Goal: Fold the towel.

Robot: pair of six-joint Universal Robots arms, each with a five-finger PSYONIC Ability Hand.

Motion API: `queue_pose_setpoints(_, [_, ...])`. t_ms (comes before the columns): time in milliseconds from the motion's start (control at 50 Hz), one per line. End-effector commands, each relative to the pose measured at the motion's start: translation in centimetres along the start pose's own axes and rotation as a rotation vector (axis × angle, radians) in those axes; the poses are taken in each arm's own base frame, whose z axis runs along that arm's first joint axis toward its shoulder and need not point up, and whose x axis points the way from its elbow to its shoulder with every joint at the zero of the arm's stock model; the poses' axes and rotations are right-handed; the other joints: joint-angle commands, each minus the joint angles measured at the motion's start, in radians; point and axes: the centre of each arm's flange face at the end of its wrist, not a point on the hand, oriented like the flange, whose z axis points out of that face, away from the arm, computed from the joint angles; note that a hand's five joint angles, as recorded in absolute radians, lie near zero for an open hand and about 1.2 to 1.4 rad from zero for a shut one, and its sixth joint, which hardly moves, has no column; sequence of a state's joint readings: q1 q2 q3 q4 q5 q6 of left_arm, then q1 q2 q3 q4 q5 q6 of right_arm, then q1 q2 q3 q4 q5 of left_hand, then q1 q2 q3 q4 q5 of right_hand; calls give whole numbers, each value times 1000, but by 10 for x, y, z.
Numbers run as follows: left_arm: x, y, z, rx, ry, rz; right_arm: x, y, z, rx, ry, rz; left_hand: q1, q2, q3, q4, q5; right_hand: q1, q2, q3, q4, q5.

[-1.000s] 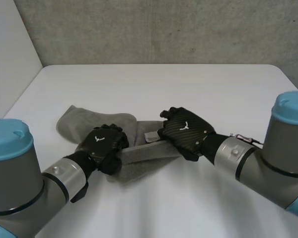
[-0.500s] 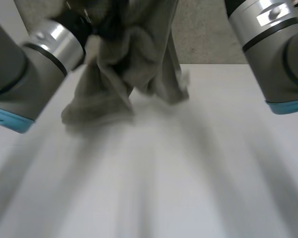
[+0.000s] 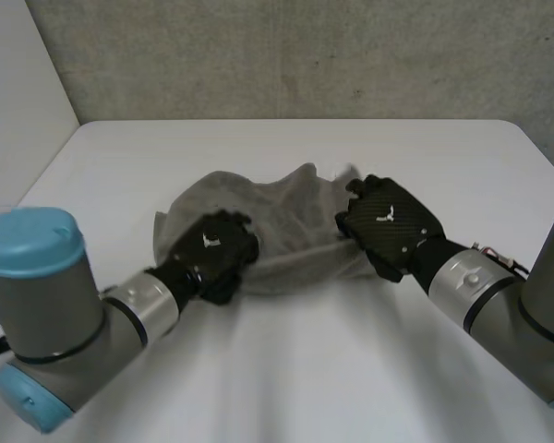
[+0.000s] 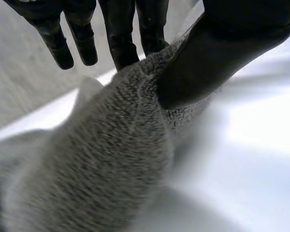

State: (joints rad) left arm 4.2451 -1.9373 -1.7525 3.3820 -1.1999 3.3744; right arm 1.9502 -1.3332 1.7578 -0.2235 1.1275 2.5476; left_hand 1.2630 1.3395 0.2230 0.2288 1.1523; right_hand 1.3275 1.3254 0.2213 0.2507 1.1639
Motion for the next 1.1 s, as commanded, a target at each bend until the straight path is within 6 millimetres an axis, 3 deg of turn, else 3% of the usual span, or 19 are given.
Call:
queue_pose_setpoints(20, [-1, 4, 9, -4, -1, -1, 2, -7, 3, 20, 6, 13, 133, 57, -48, -54, 69, 69, 71, -47, -76, 58])
queue_pose_setpoints(100, [-4, 3, 9, -4, -15, -2, 2, -5, 3, 14, 5, 27, 133, 57, -48, -54, 69, 69, 71, -47, -76, 58])
queue_pose_setpoints(140, [-6, 4, 9, -7, -43, -6, 1, -3, 4, 10, 1, 37, -228, -304, -48, -54, -292, 69, 71, -47, -76, 58])
queue_pose_setpoints(160, [-6, 4, 9, -7, -43, -6, -1, -1, 4, 3, -3, 51, -230, -307, -48, -54, -294, 69, 71, -47, -76, 58])
queue_pose_setpoints(180, [-7, 4, 9, -12, -59, -8, -1, 1, 5, -4, -5, 64, -437, -513, -48, -54, -501, 69, 71, -47, -76, 58])
queue_pose_setpoints(200, [-7, 4, 9, -12, -60, -8, -1, 1, 5, -4, -5, 64, -439, -515, -48, -54, -503, 69, 71, -47, -76, 58])
queue_pose_setpoints(240, [-10, 4, 9, -4, -107, -3, -2, 3, 5, -8, -6, 79, -655, -732, -48, -54, -719, 69, 71, -47, -76, 58])
queue_pose_setpoints(340, [-14, 7, 11, 5, -175, 4, 5, 3, 5, -8, 14, 106, -753, -829, -48, -54, -817, 69, 71, -47, -76, 58])
queue_pose_setpoints(460, [-15, 12, 12, -13, -187, -1, 8, 1, 7, 0, 23, 113, -756, -832, -48, -54, -820, 69, 71, -47, -76, 58])
queue_pose_setpoints(640, [-17, 19, 5, -47, -193, -6, 23, 15, 12, -27, 63, 124, -727, -803, -48, -54, -790, 69, 71, -47, -76, 58])
queue_pose_setpoints(780, [-36, 16, -7, -47, -253, -21, 33, 22, 14, -39, 90, 126, -709, -785, -48, -54, -773, 69, 71, -47, -76, 58])
queue_pose_setpoints(960, [-44, 15, -8, -45, -285, -26, 39, 28, 17, -57, 109, 129, -677, -753, -48, -54, -740, 69, 71, -47, -76, 58])
queue_pose_setpoints(1100, [-55, 17, -8, -46, -310, -48, 39, 32, 17, -67, 106, 136, -434, -510, -48, -54, -498, 69, 71, -47, -76, 58])
